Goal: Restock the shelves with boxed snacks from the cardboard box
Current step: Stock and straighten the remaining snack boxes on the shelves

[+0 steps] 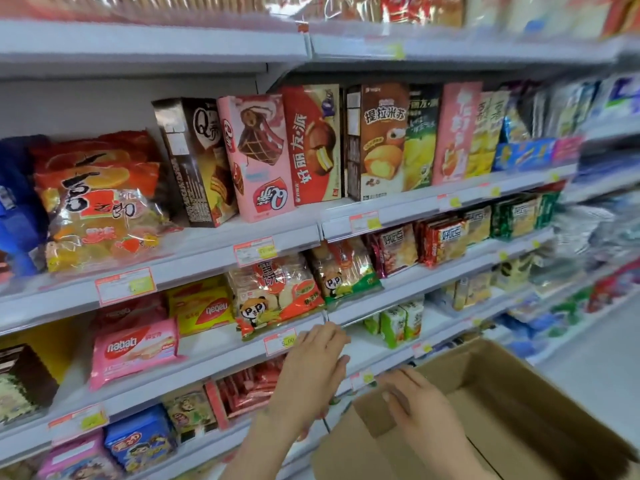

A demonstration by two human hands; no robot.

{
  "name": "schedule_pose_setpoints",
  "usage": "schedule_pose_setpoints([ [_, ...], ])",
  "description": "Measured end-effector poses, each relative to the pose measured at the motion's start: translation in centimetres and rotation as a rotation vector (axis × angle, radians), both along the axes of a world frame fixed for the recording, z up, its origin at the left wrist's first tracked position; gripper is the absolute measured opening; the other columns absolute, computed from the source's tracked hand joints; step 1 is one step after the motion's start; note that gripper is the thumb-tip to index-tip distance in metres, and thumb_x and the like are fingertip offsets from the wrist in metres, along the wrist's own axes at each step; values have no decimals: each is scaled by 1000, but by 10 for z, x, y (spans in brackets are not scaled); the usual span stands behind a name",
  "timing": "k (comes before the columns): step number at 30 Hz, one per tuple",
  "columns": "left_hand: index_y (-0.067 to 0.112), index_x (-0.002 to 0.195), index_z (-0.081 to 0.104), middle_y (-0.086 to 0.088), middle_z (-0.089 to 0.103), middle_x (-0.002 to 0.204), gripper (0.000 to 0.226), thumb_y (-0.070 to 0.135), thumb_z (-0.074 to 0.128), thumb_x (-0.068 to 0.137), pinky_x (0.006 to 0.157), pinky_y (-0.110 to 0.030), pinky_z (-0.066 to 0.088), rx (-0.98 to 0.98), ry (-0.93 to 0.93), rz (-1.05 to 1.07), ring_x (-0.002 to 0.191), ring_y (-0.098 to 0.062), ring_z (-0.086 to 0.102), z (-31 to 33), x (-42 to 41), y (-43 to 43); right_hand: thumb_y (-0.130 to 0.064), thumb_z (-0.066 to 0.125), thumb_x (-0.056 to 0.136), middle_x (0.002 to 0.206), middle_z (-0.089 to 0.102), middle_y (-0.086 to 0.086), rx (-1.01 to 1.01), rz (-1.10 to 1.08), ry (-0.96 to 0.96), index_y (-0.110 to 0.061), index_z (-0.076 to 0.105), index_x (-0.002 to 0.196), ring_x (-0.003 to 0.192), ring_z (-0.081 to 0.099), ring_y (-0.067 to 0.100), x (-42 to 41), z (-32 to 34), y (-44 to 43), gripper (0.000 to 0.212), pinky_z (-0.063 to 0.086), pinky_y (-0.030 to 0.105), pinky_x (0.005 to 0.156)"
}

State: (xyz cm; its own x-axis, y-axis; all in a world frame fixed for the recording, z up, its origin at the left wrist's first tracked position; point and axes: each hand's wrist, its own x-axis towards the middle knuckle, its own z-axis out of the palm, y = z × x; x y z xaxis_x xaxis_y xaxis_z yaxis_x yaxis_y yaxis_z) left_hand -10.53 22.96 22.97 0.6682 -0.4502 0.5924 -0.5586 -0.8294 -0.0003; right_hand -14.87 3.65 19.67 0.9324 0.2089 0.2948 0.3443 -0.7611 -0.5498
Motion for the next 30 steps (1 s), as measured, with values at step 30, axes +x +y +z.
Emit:
schedule_pose_setpoints([
  [30,10,140,30,-11,38,142,78,45,66,81,102,-41,40,-461,363,366,129,-26,39,188,297,-94,-12,62,85,102,59,9,435,41,-286,-9,52,108,91,56,27,386,211,-90,25,48,39,74],
])
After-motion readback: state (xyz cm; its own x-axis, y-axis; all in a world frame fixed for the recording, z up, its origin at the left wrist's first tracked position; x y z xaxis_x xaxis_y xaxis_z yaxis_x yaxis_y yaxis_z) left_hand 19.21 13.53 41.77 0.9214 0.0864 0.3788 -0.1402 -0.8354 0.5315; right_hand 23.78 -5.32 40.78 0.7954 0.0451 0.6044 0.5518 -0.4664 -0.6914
